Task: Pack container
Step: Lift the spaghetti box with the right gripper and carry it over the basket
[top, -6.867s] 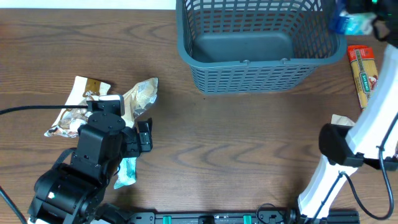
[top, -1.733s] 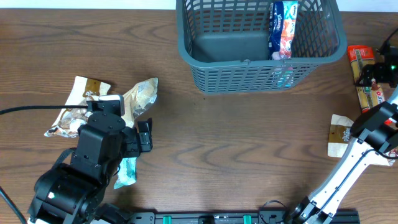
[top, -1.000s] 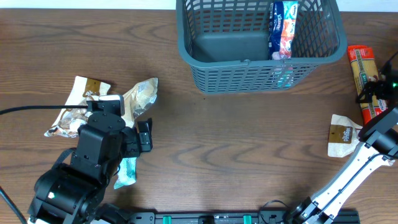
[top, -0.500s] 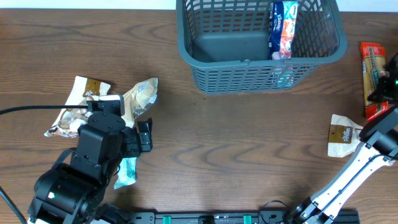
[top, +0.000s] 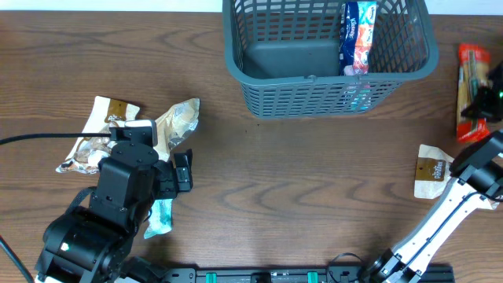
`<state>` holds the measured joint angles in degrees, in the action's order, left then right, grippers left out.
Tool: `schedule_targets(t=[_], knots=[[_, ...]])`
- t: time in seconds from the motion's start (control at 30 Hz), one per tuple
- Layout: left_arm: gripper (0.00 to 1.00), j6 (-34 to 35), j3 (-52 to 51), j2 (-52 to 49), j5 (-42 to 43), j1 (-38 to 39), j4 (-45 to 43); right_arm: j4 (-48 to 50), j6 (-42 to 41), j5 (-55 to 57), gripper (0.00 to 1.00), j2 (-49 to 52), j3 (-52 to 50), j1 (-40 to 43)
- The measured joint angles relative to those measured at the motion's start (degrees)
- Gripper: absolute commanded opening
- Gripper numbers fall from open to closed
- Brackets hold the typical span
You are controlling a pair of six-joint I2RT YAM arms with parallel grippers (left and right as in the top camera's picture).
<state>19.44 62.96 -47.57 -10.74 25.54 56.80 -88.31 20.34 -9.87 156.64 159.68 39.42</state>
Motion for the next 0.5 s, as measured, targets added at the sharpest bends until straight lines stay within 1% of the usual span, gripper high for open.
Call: schedule_targets(t=[0.1,0.2,0.5], knots=[[0.99,0.0,0.0,0.0,0.0,0.0,0.0,-0.1,-0.3,-2.0,0.02,-1.0,4.5,-1.3],[0.98,0.0,0.0,0.0,0.0,0.0,0.0,0.1,-0.3,-2.6,0.02,-4.1,5.7,-2.7],[0.99,0.0,0.0,0.0,0.0,0.0,0.0,3.8,-0.3,-4.6,0.02,-21.6,6.5,-8.6]])
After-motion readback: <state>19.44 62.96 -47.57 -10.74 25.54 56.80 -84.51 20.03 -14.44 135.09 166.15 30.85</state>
